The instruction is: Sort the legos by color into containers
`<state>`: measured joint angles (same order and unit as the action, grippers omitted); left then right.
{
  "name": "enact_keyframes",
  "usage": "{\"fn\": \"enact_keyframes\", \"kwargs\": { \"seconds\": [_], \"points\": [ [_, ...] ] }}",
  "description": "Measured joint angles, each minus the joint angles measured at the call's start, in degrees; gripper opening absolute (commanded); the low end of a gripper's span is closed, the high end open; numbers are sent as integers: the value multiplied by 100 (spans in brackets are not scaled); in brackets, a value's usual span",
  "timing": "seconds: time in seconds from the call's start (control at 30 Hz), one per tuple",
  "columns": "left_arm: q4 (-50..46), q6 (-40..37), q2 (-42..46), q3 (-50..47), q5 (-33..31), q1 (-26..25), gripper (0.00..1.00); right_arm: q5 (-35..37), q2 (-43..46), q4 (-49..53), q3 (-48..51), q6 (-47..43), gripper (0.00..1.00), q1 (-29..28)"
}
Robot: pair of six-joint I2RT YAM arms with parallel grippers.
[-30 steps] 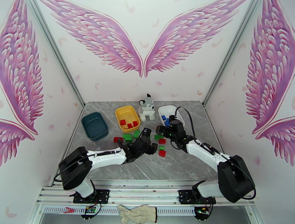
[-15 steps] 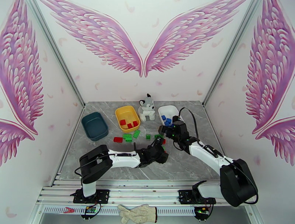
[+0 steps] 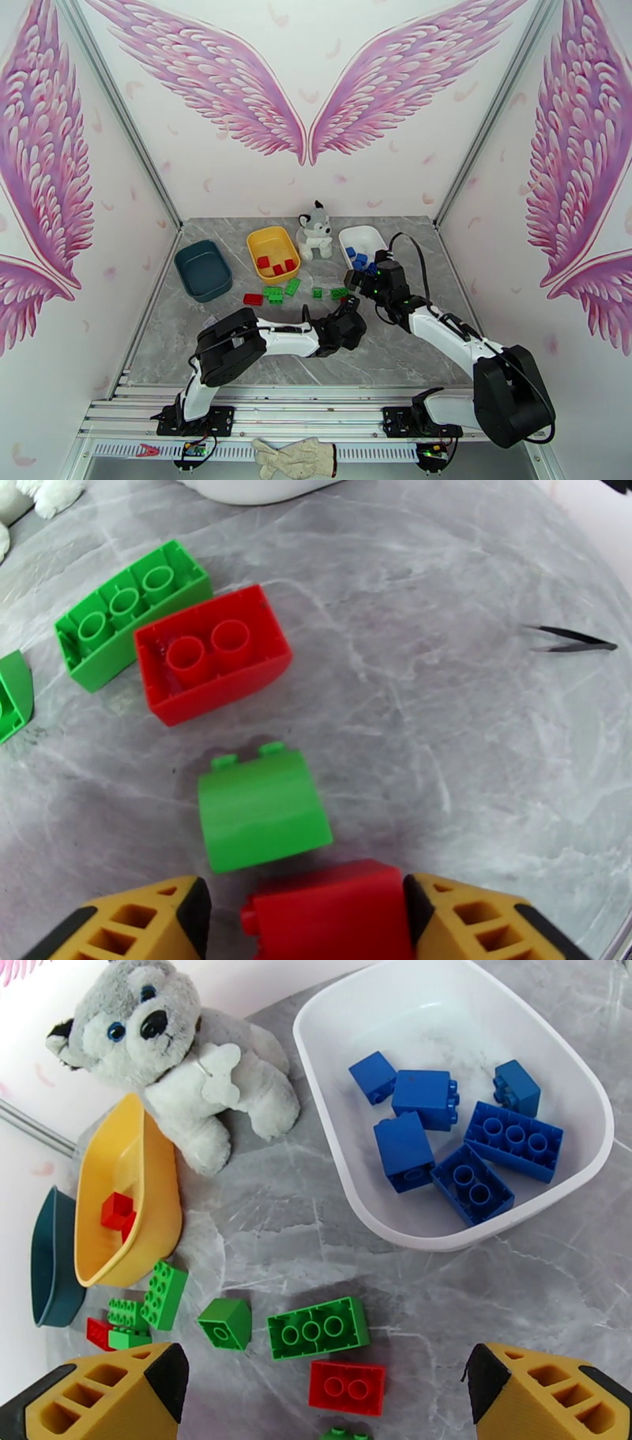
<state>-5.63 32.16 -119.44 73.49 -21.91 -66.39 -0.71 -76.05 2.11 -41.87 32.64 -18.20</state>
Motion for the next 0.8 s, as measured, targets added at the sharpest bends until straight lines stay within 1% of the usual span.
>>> {"fn": "enact_keyframes", "kwargs": {
  "seconds": [0.17, 0.27, 0.33, 0.5, 0.6, 0.7, 0.8],
  "points": [
    [-74, 11, -26, 83, -85, -37, 43, -61, 0, -9, 2, 37, 100, 17],
    [-90, -24, -20, 74, -181, -72, 36, -129, 0, -61, 24, 37, 98, 20],
    [-79, -20, 50, -26, -225, -94, 33, -197, 0, -118, 63, 37, 96, 20],
    [-164, -28, 662, -579, -442, -114, 32, -437, 0, -328, 164, 35, 93, 20],
    [-173, -50, 1213, -905, -612, -55, 32, -584, -2, -420, 184, 33, 91, 20],
    [-151, -70, 1773, -1237, -697, 149, 32, -824, -39, -590, 181, 33, 89, 13],
    [-153, -153, 2216, -1480, -789, 533, 32, -1108, -271, -802, 160, 31, 87, -87]
  ]
}}
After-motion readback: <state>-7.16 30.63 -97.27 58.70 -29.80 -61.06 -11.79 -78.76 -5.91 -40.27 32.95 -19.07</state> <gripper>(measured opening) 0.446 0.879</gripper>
